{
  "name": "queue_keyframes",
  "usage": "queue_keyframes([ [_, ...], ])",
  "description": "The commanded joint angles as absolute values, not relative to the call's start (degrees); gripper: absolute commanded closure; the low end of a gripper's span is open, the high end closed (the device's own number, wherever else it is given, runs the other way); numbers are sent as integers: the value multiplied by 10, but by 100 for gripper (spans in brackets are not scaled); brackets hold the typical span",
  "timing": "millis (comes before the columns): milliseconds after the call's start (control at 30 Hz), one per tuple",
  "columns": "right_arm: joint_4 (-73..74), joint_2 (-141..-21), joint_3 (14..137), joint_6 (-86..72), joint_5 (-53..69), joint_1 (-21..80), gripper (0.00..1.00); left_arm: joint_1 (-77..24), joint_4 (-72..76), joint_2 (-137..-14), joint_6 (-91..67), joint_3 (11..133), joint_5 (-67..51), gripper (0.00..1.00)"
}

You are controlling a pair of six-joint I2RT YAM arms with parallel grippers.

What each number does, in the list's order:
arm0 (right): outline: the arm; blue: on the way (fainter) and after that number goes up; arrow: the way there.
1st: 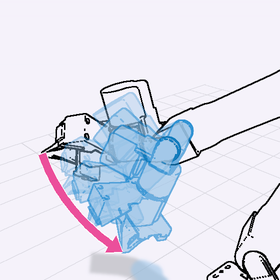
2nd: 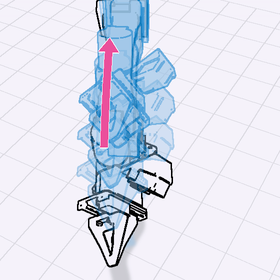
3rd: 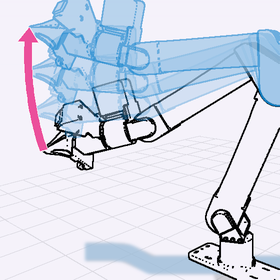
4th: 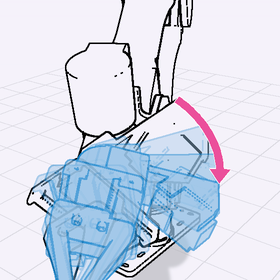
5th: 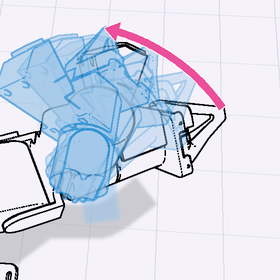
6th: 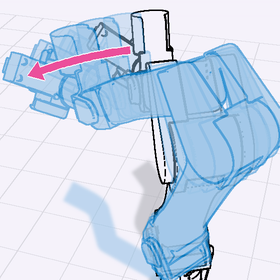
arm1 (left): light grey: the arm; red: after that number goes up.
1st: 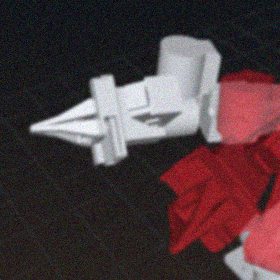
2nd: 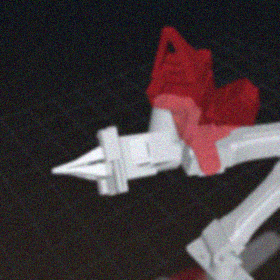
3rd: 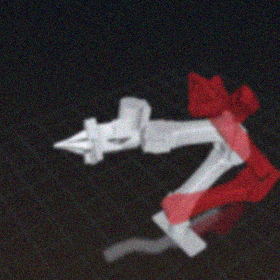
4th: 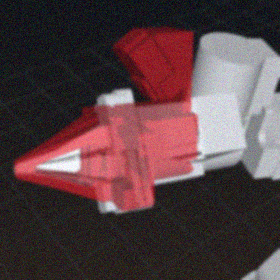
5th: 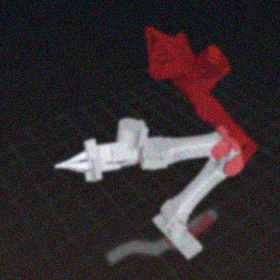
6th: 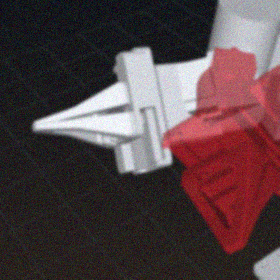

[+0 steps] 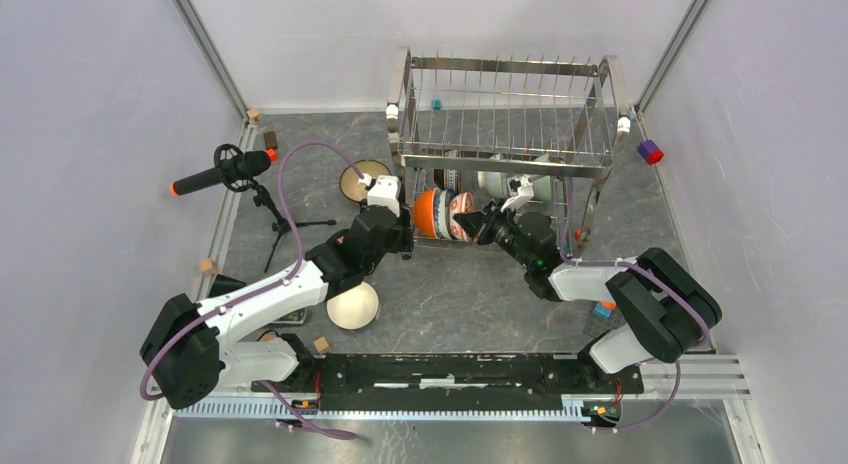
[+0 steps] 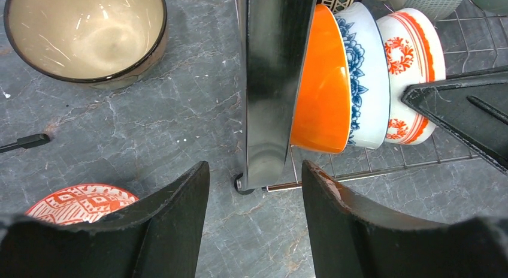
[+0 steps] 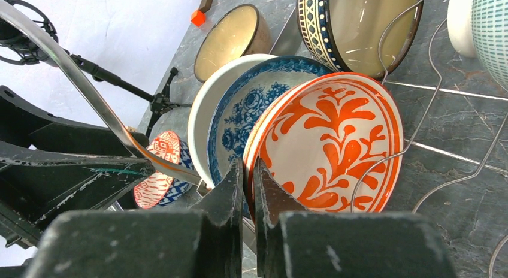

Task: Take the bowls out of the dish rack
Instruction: Pick up the bowl from the dish rack.

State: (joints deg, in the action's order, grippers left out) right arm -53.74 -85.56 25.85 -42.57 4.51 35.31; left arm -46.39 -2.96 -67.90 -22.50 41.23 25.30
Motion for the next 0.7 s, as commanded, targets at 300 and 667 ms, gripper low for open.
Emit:
queue_keyframes([
  [300, -699, -817, 202, -484, 120, 315, 100, -468, -24, -684, -215, 426, 285, 37],
  [667, -743, -777, 185, -505, 143, 303, 100, -478, -26, -679, -209, 424, 308, 36],
])
